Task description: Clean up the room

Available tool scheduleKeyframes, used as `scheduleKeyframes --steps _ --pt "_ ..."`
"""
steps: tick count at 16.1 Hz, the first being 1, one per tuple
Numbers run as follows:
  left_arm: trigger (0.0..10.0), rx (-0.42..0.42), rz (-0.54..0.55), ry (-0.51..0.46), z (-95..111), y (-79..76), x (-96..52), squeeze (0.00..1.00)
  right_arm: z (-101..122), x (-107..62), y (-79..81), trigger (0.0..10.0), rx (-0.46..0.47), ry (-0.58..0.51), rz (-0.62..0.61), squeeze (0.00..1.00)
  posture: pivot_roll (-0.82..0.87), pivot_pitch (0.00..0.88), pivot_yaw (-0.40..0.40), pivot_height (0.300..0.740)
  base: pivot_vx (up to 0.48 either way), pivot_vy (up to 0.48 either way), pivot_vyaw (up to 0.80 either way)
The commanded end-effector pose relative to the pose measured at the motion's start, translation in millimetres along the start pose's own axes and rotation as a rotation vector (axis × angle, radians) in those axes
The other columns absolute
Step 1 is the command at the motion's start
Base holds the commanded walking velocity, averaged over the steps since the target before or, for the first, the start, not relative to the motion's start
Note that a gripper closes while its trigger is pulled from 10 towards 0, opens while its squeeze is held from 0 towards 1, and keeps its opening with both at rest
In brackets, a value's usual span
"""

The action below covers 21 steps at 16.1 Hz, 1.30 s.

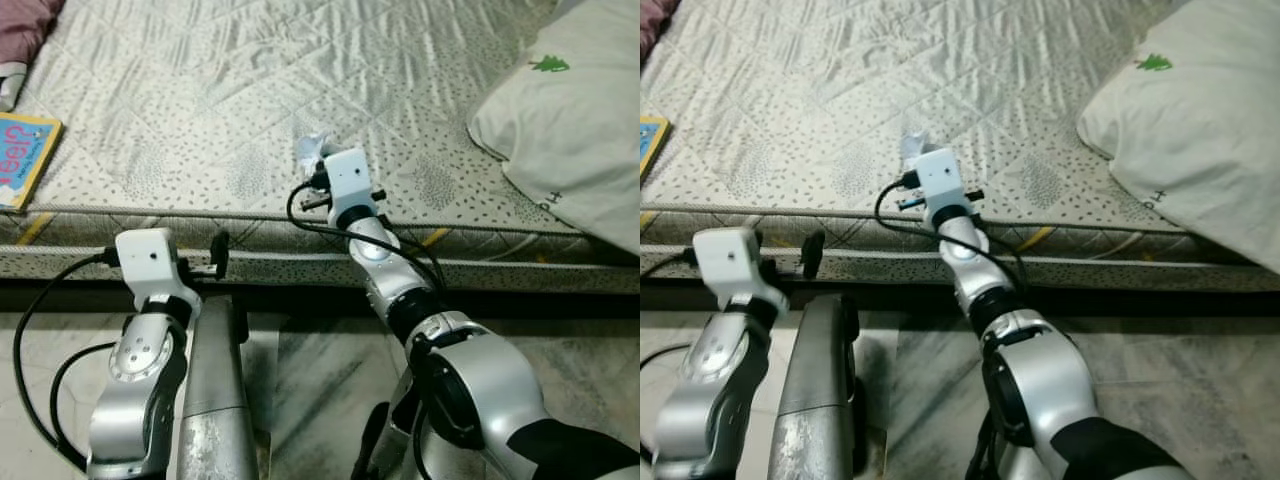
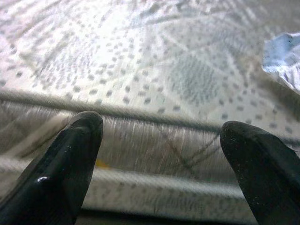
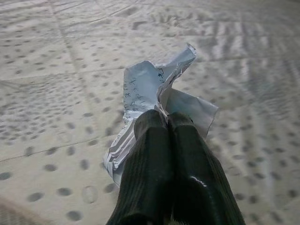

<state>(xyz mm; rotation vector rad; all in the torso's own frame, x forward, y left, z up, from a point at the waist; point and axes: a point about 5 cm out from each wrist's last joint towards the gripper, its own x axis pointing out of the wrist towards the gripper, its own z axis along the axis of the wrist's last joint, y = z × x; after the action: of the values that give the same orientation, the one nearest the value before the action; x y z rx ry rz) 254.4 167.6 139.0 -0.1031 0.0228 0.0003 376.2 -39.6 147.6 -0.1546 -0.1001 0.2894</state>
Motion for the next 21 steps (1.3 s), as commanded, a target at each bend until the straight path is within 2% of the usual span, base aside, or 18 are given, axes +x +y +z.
scheduleKeyframes --steps 1,3,4,5,6,7,8,10,11,14,15,16,18,21 --pt "10.0 0.009 0.009 0.004 -4.1 2.7 3.3 0.0 1.6 1.2 -3.4 0.0 0.001 -0.004 0.001 0.0 0.23 0.095 -0.083 0.482 0.0 0.0 0.0" --pt "10.0 0.006 0.002 -0.01 -3.9 2.3 13.3 0.0 -1.7 -0.2 -12.3 0.0 0.045 0.007 -0.021 0.0 0.19 0.049 -0.078 0.482 0.0 0.0 0.0" --pt "10.0 0.005 -0.012 -0.042 -2.0 -1.6 27.7 0.0 -8.7 -4.3 -25.9 0.0 0.143 0.02 -0.044 0.0 0.15 0.0 -0.072 0.482 0.0 0.0 0.0" --pt "10.0 0.005 -0.013 -0.05 -1.3 -2.3 29.8 0.0 -10.2 -5.6 -28.2 0.0 0.161 0.019 -0.047 0.0 0.15 0.0 -0.072 0.482 0.0 0.0 0.0" --pt "10.0 0.002 -0.011 -0.074 0.6 -3.6 39.8 0.0 -14.1 -9.8 -34.8 0.0 0.211 0.008 -0.047 0.0 0.12 0.0 -0.068 0.482 0.0 0.0 0.0" --pt "10.0 0.0 -0.008 -0.084 1.8 -3.9 43.3 0.0 -14.8 -11.7 -36.9 0.0 0.234 -0.005 -0.043 0.0 0.12 0.0 -0.067 0.482 0.0 0.0 0.0" --pt "10.0 -0.005 0.004 -0.11 5.3 -3.2 50.2 0.0 -15.6 -20.8 -41.2 0.0 0.246 -0.066 0.013 0.0 0.1 0.0 -0.061 0.482 0.0 0.0 0.0" --pt "10.0 -0.007 0.007 -0.12 5.5 -1.0 55.0 0.0 -15.5 -30.4 -46.9 0.0 0.278 -0.109 0.056 0.0 0.08 0.0 -0.053 0.482 0.0 0.0 0.0" --pt "10.0 -0.001 0.011 -0.123 1.4 3.8 55.9 0.0 -15.6 -41.4 -55.2 0.0 0.288 -0.139 0.067 0.0 0.07 0.0 -0.042 0.482 0.0 0.0 0.0" --pt "10.0 0.041 0.037 -0.102 -10.7 20.3 50.1 0.0 -15.8 -63.2 -71.3 0.0 0.253 -0.161 -0.029 0.0 0.04 0.0 -0.019 0.482 0.0 0.0 0.0" --pt "10.0 0.052 0.045 -0.095 -13.7 24.2 48.8 0.0 -21.3 -70.5 -77.1 6.7 0.243 -0.128 -0.087 0.0 0.04 0.0 -0.016 0.482 0.0 0.0 0.0" --pt "10.0 0.056 0.049 -0.097 -14.9 26.4 48.2 0.0 -24.5 -80.0 -84.2 10.0 0.245 -0.121 -0.153 0.0 0.03 0.0 -0.015 0.482 0.0 0.0 0.0" --pt "10.0 0.055 0.049 -0.104 -14.8 25.8 49.4 0.0 -23.7 -87.4 -89.3 10.0 0.244 -0.111 -0.197 0.0 0.02 0.0 -0.013 0.482 0.0 0.0 0.0" --pt "10.0 0.056 0.026 -0.09 -22.2 25.5 39.6 0.0 -13.0 -90.1 -80.7 10.0 0.238 -0.153 -0.155 0.0 0.01 0.0 -0.007 0.487 0.0 0.0 0.0"
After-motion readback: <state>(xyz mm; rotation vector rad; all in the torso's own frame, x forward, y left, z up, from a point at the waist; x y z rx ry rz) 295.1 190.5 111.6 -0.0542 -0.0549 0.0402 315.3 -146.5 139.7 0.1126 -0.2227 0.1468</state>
